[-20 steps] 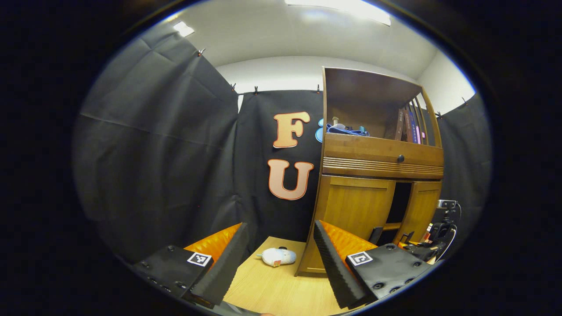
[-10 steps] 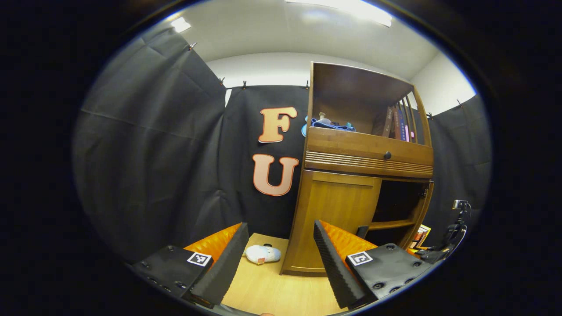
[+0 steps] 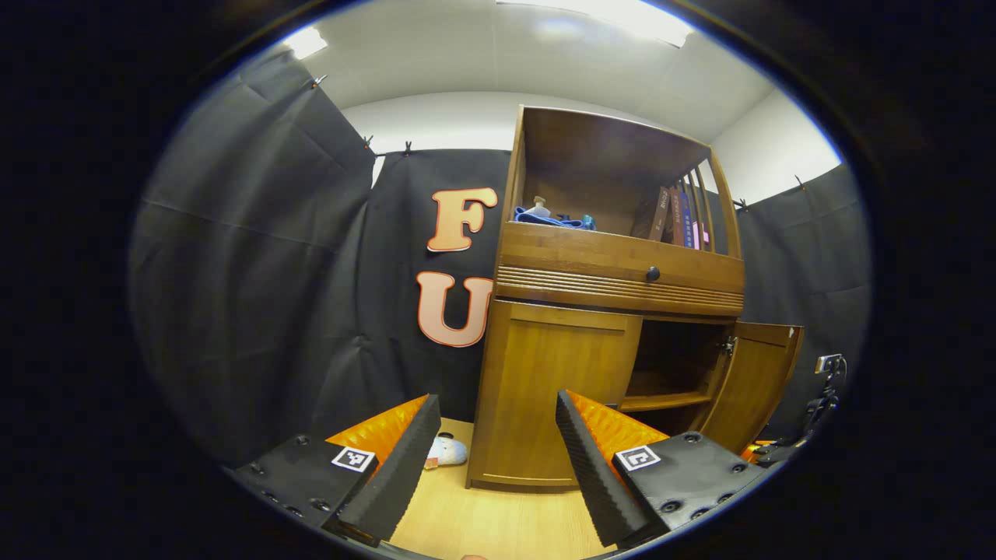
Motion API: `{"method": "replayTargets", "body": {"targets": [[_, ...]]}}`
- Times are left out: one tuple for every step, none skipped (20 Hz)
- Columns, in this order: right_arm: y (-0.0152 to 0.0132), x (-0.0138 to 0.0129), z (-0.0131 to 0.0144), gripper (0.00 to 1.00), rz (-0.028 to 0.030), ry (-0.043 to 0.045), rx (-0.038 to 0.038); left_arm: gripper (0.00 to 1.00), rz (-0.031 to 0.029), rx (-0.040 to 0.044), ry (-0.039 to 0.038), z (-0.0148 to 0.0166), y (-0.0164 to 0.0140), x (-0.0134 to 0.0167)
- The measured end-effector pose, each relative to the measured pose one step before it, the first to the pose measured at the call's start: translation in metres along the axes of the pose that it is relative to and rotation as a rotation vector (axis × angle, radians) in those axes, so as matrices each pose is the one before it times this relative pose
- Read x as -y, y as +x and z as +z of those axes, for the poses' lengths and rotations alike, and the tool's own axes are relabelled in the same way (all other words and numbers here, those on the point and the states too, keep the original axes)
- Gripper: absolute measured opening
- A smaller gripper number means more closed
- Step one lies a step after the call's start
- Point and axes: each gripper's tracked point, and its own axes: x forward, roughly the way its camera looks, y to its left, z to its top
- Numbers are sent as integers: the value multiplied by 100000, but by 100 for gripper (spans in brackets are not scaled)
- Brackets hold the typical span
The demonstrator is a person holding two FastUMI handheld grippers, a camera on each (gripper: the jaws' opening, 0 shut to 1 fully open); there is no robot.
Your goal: Open the right door of the double-door shoe cabinet with the right hand, and open the left door with the left hand.
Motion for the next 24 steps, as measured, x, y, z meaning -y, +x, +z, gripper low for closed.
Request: {"method": "replayTargets", "body": {"targets": [[89, 476, 65, 0, 1068, 738, -163, 94, -871, -426, -199, -209, 137, 798], [160, 254, -14, 0, 1693, -470, 43, 94, -813, -486, -210, -105, 117, 907], [65, 204, 39, 0, 2085, -1282, 69, 94, -1099, -511, -220, -211, 106, 907], [-62, 288, -52, 0, 1539, -1364, 108, 94, -1180, -430, -237, -160, 76, 1036], [44, 533, 53, 0, 1229, -934, 50, 94, -1003, -328, 76, -180, 18, 975], [-171, 619, -61, 0, 912, -300, 211, 94, -604, -149, 344, -31, 88, 888], [23, 721, 71, 0, 749, 220, 160, 97, -439, -117, 406, -46, 29, 747], [93, 821, 66, 0, 639, 191, 232, 97, -273, -57, 60, -138, -13, 621], [22, 644, 42, 0, 929, -95, 169, 98, -477, -185, -288, -127, 122, 746], [173, 339, 14, 0, 1820, 35, 106, 99, -516, -340, -248, -68, 187, 767], [25, 362, 73, 0, 1652, -688, 478, 99, -518, -288, 128, -63, 171, 744], [72, 297, -13, 0, 1372, -583, 335, 97, -195, -8, 604, -95, 235, 716], [-102, 481, 16, 0, 830, 78, 660, 96, 23, -33, 651, -174, 318, 512], [-285, 399, -105, 0, 844, 701, 540, 96, -90, -201, 503, -154, 254, 585], [-192, 544, -220, 0, 652, 568, 407, 94, 271, -442, 407, -457, 282, 483], [7, 372, -35, 0, 1152, 505, 98, 94, 385, -530, 237, -330, 157, 421], [35, 333, -8, 6, 1119, 254, 227, 94, 42, -674, -68, -401, 191, 474], [86, 401, 72, 7, 751, -81, 159, 94, -207, -571, -131, -306, 187, 500], [-63, 430, -65, 7, 914, 352, 12, 94, -19, 6, -14, -345, 100, 514], [-117, 195, -38, 1, 1130, 690, -195, 94, 70, 647, 666, -106, 175, 314], [-51, 234, -107, 2, 897, 673, -123, 94, 636, 175, 1116, -300, 333, 216], [-259, 490, 12, 3, 145, -496, 95, 94, 532, 47, 906, -436, 397, 299], [-288, 854, -51, 4, -661, -879, -91, 94, 290, -550, 538, -570, 350, 349], [-608, 819, -159, 4, -907, -43, -225, 94, -93, -715, -79, -655, 593, 412]]}}
